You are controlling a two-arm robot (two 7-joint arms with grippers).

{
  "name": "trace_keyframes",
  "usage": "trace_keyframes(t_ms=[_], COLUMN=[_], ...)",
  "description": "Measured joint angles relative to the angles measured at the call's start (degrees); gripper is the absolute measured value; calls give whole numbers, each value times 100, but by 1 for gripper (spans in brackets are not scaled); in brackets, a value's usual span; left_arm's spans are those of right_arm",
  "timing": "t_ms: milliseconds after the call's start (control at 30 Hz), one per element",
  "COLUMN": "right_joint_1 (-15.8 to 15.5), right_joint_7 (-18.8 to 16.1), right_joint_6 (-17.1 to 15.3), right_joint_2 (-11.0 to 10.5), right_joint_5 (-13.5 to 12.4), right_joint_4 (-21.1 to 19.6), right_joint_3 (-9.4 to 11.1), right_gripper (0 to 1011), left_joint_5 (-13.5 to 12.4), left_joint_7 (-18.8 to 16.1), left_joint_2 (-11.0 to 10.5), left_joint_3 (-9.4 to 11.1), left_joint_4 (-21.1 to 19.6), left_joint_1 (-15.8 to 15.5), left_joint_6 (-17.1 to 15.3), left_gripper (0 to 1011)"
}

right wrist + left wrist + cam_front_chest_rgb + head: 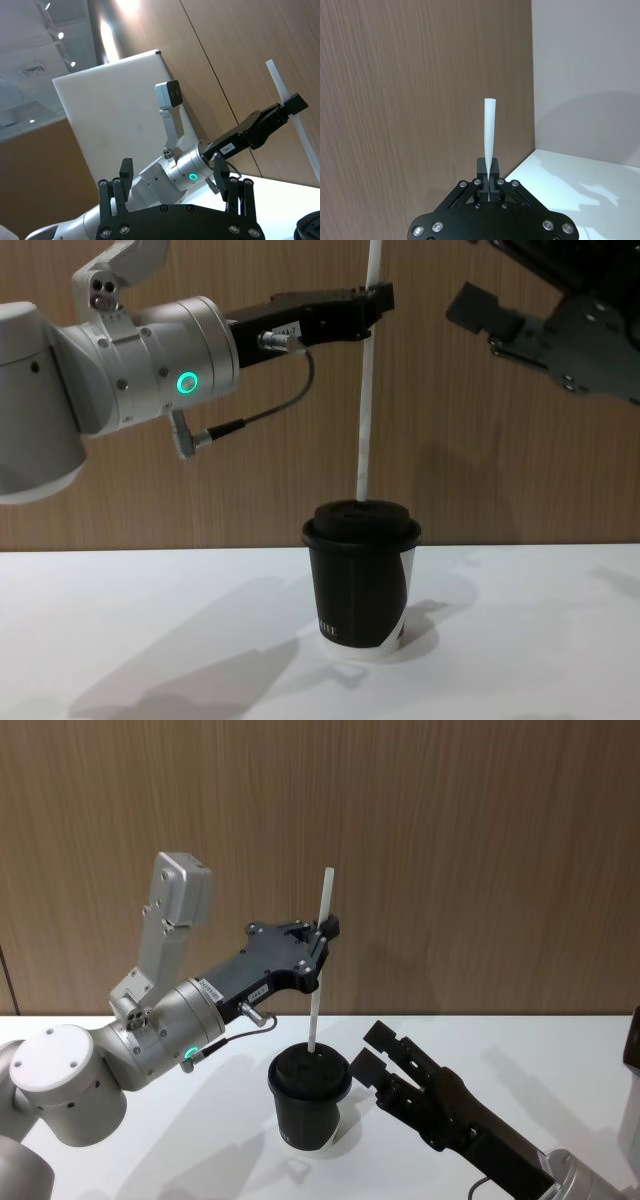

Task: Pick up the straw with one hand, pass it to the other hand, and insert it into the cup.

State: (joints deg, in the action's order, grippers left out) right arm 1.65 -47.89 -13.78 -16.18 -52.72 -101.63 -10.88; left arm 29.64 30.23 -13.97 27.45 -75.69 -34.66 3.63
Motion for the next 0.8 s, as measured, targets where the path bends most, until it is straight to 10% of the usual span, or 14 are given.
trace_keyframes(t_ms=[800], right_joint_1=[0], right_joint_7=[0], right_joint_6=[0], right_joint_2=[0], right_joint_5=[0], right_joint_4=[0], right_joint_3=[0], right_gripper=[1001], left_joint_5=[1], left_joint_7=[40], left_joint_2=[35], left_joint_3=[-5], left_joint_4=[106], left_joint_1=[23], left_joint_6=[57], left_gripper=[10])
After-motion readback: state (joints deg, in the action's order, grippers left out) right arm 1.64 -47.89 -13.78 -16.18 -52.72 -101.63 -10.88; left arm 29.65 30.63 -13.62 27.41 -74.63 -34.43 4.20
